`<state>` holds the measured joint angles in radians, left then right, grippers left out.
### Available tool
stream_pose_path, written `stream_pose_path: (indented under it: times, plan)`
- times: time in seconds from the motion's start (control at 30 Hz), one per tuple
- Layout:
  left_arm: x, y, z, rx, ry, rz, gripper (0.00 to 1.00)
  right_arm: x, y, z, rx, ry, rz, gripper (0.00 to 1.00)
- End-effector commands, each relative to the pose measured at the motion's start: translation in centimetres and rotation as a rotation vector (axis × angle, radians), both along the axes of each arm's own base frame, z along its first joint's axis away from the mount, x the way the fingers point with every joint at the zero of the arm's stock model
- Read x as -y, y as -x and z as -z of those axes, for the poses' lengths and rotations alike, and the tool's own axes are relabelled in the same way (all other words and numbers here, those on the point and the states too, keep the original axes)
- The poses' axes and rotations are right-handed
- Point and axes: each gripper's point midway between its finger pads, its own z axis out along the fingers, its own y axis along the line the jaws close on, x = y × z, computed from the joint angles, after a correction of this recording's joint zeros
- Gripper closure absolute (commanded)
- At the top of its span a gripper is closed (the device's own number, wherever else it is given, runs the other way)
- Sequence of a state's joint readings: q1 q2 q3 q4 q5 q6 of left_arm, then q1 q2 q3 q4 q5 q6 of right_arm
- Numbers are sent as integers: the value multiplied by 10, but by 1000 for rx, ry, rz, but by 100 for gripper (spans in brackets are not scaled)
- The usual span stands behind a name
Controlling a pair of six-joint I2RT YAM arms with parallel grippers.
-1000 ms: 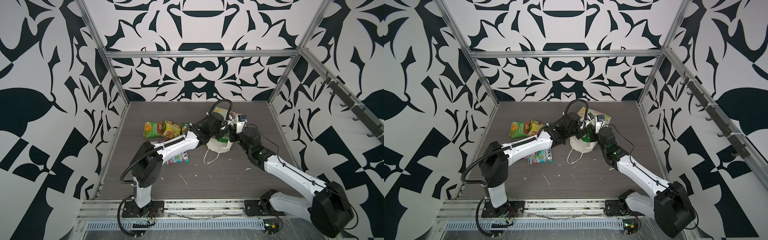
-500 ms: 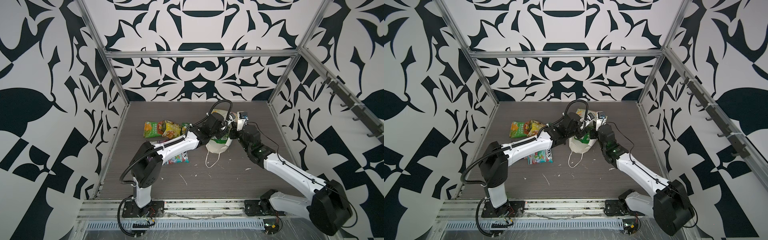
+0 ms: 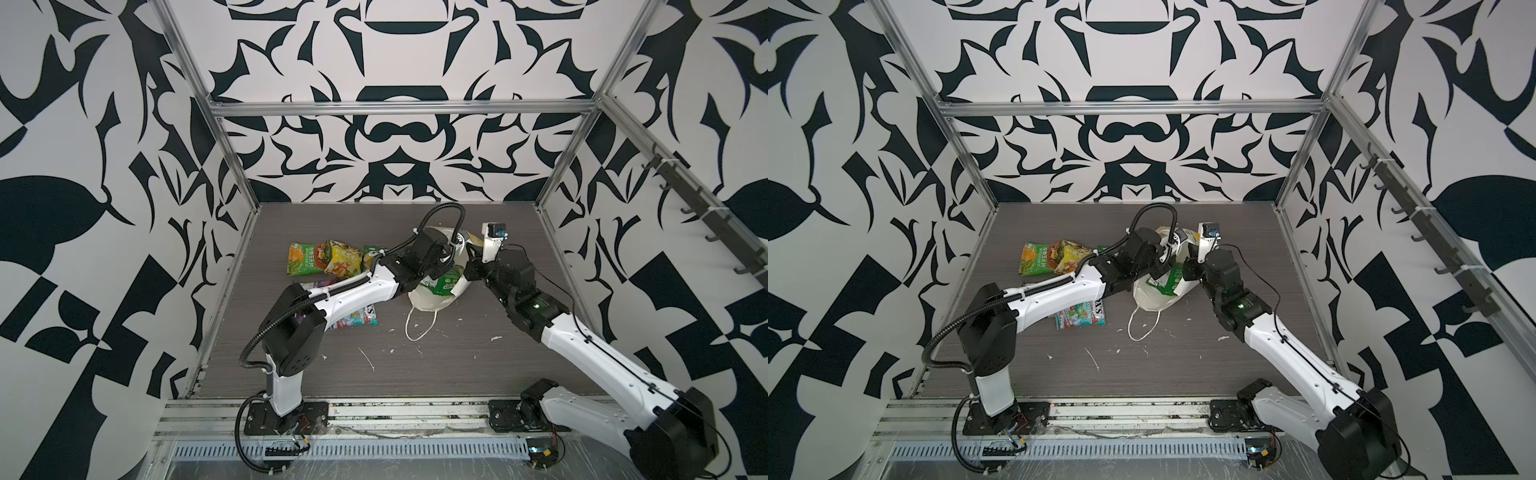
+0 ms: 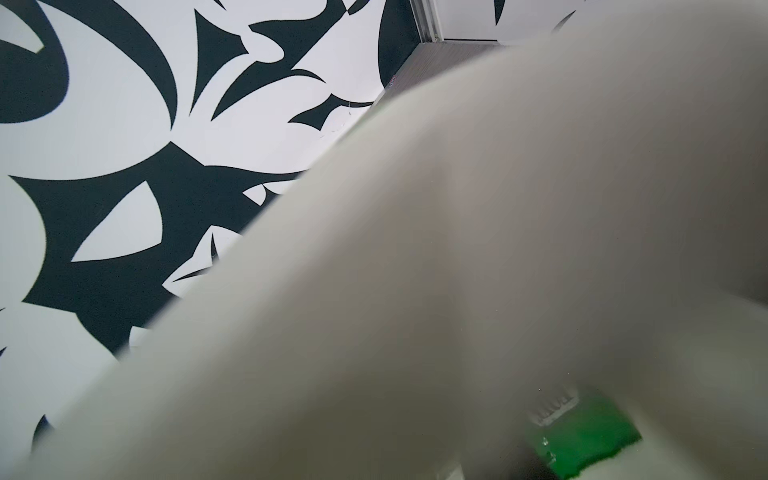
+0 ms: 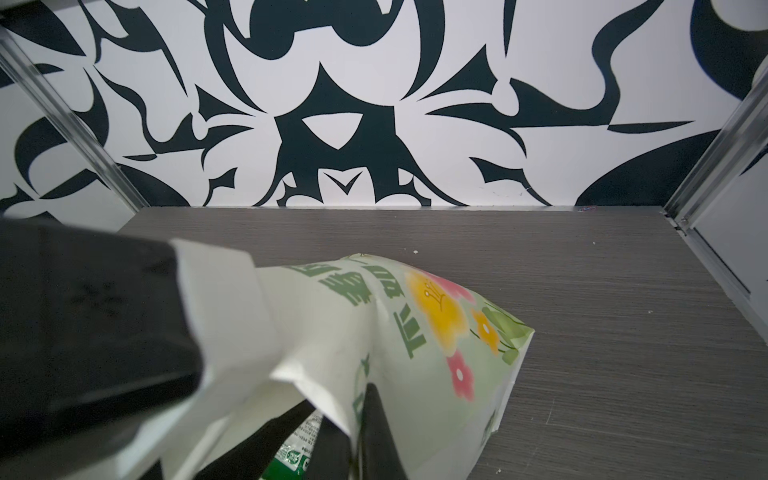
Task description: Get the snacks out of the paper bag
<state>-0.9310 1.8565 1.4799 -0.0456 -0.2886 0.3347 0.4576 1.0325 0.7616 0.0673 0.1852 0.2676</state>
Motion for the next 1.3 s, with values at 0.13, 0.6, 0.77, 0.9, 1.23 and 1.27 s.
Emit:
stream_pose_path:
  times: [0.13,0.6,0.77,0.9,1.23,1.27]
  plan:
    - [-23,-1,6,27,-67,-56,49,16,-4,-41,64,-141,25,100]
    - [-43,35,-10,147,-122,96,48,27,-9,-45,39,-186,25,100]
    - [-52,56,-51,248,49,165,44,21,-11,-41,40,-165,-19,100]
    - [-71,63,-93,215,205,229,38,13,-7,-44,60,-106,-90,100]
    - [-74,55,-104,196,36,279,19,0,-1,-40,82,26,-211,100]
    - [-72,53,-98,188,3,283,19,-2,0,-41,84,39,-228,100]
